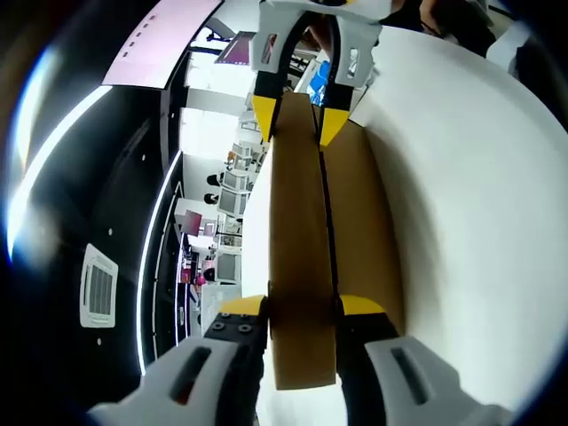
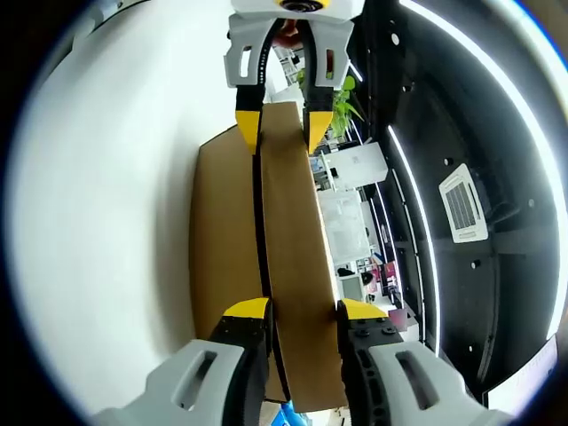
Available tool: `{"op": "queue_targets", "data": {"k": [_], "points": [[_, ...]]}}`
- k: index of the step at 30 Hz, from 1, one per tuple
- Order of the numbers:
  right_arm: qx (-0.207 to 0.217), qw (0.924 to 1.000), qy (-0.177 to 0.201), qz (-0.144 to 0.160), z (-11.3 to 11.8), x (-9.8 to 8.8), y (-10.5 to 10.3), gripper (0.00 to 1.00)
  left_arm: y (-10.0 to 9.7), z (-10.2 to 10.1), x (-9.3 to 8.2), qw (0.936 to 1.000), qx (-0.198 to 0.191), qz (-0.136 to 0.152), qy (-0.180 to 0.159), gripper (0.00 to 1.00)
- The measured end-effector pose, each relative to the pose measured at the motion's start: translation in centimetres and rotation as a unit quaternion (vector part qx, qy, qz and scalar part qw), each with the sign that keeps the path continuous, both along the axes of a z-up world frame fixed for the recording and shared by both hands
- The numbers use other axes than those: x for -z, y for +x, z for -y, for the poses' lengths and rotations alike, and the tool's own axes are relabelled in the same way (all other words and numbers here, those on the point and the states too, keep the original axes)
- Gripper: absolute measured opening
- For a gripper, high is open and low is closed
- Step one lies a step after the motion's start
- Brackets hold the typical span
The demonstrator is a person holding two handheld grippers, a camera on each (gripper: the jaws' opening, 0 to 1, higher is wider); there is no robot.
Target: Operate the shoe box by opening the lid, removing the specified soft item, and placing it in the target area until the item is outside and the box remains undamaged.
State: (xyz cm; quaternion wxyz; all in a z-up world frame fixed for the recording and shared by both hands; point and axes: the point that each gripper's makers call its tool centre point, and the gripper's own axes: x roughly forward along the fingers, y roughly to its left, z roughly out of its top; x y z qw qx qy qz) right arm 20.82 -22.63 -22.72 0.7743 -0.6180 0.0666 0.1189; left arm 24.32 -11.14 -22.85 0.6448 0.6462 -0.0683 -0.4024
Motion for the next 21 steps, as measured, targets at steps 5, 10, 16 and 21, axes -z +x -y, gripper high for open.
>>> {"op": "queue_targets", "data": {"k": [5,10,16,21], "points": [[0.001,1.0,0.003,0.004,0.0,0.1,0.0,0.28,-0.2,0.0,0.0,0.9998,0.0,0.022,0.005,0.3],[-0.004,1.0,0.002,-0.001,0.0,0.5,-0.2,0.28,-0.4,-0.1,0.5,0.9994,-0.002,0.032,0.016,0.3],[-0.005,0.9999,-0.002,-0.011,-0.1,1.0,-0.2,0.28,-0.3,-0.1,1.3,0.9989,-0.005,0.04,0.023,0.3],[-0.004,1.0,-0.002,-0.006,0.0,1.3,-0.1,0.28,-0.2,0.0,1.5,0.9982,-0.006,0.057,0.02,0.3]]}}
